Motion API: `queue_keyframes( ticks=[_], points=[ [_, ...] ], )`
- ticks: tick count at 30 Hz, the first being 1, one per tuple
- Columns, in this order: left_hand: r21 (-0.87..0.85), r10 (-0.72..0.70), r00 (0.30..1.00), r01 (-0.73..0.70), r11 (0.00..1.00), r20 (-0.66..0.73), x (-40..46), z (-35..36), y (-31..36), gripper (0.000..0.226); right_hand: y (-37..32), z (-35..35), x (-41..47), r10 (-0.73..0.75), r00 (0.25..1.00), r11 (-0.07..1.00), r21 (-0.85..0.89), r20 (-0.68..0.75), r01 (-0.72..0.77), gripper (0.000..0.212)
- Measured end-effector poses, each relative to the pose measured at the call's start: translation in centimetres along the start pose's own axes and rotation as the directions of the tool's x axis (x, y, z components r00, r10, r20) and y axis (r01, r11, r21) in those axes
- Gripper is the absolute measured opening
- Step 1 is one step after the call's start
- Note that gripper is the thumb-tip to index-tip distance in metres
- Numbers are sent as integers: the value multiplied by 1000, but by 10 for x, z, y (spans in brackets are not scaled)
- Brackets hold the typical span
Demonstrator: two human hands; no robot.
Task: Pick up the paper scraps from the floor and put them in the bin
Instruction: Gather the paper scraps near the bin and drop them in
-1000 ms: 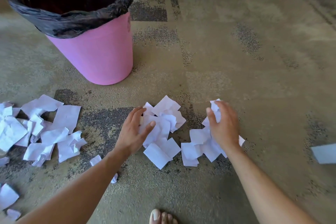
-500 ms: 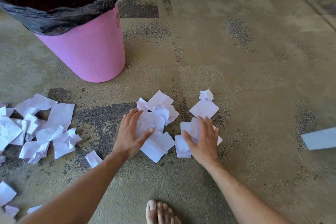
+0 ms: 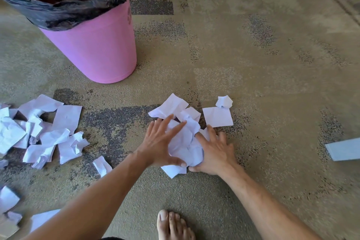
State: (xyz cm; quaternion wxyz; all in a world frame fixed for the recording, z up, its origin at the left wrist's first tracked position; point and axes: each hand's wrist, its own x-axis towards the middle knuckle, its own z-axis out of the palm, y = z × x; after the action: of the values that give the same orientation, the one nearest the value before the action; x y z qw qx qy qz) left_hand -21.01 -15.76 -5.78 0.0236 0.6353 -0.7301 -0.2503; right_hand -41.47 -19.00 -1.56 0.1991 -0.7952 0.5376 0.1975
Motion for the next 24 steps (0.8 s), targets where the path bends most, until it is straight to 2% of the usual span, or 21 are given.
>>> queue_keyframes(
  ticks=[3, 6, 10, 13, 16, 18, 20, 22, 24],
  points=[
    [131, 59, 996, -68, 989, 65, -2, -1, 2, 126, -6, -3, 0, -26, 1000, 998, 51, -4, 26, 95],
    [124, 83, 996, -86, 989, 32, -4, -5, 6, 120, -11, -2, 0, -50, 999, 991, 124, -15, 51, 78],
    [1, 55, 998, -55, 998, -2, -5, -7, 10, 98, -16, -6, -3, -74, 993, 973, 212, -91, 92, 55],
    [-178, 18, 1000, -16, 984, 8, -7, -8, 10, 79, -13, -8, -2, -66, 991, 939, 328, -116, 101, 54],
    [-341, -69, 997, 58, 938, -20, -10, -11, 7, 61, -4, -10, 1, -38, 994, 858, 507, -105, 87, 55],
    [-449, -157, 986, 113, 886, -61, -13, -14, 5, 47, 2, -12, 0, -18, 998, 713, 699, -61, 56, 47],
    [-491, -242, 964, 159, 856, -110, -16, -19, 2, 35, 7, -12, -2, -14, 999, 468, 883, -33, 36, 39],
    [-557, -337, 934, 221, 801, -114, -20, -24, -2, 27, 12, -14, -3, -27, 997, 244, 967, -70, 75, 31],
    [-634, -399, 911, 248, 733, -105, -23, -31, -6, 20, 16, -20, -3, -24, 997, 86, 993, -79, 81, 26]
  ],
)
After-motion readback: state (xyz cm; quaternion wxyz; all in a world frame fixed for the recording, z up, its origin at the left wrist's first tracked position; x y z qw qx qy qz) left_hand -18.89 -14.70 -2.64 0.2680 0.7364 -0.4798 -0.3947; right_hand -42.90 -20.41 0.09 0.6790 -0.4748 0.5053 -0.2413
